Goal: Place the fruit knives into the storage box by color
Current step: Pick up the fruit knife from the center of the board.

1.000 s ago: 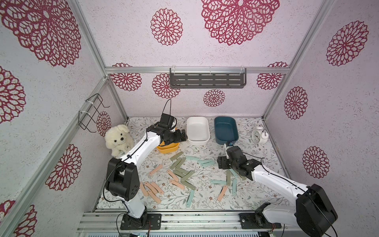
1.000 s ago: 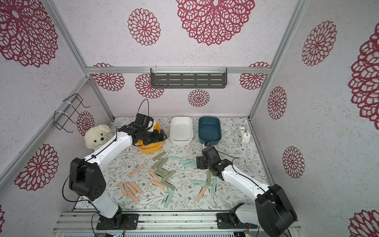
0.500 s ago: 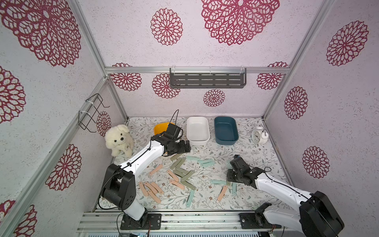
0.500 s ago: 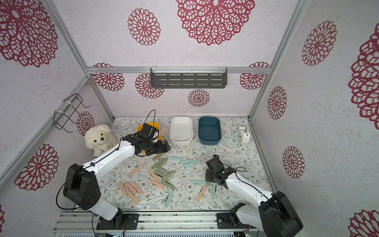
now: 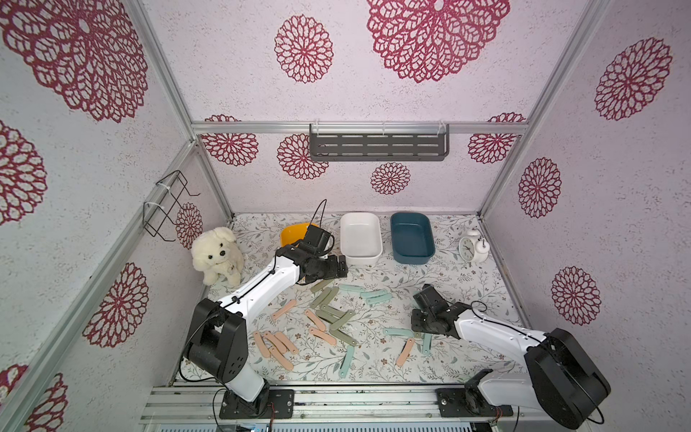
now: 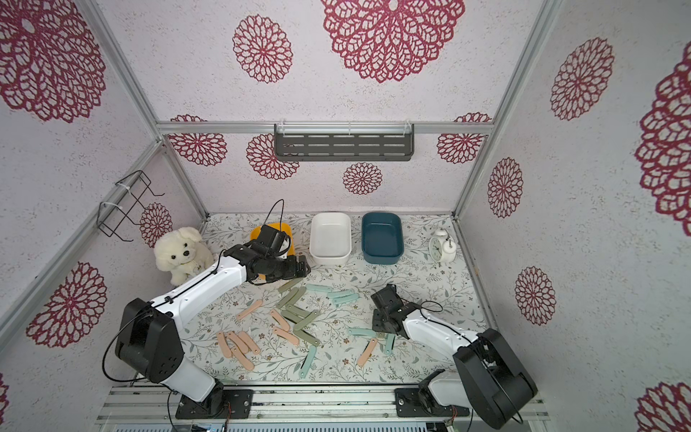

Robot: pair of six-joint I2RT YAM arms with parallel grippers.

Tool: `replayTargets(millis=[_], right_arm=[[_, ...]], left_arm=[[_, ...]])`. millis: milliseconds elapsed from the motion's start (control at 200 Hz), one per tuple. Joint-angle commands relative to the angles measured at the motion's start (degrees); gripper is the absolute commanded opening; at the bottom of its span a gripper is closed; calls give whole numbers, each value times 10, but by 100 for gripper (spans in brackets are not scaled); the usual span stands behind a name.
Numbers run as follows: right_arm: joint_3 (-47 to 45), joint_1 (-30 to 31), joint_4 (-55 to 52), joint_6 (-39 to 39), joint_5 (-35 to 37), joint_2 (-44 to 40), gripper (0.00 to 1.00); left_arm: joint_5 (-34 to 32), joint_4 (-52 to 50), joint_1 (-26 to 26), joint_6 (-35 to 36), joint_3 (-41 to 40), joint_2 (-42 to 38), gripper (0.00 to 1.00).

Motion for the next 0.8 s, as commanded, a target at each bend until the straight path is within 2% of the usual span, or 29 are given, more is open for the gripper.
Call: replayTargets(millis=[0,465,790], right_arm=[[21,3,14,-4,17,18,40],[34,3,20,-28,41,79,37],[38,2,21,-32,49,86,19]], left_arm=[[7,14,-6,7,3,9,97],[5,13,-6,20,11,23,97],[2,11,-6,23,12,21,97]])
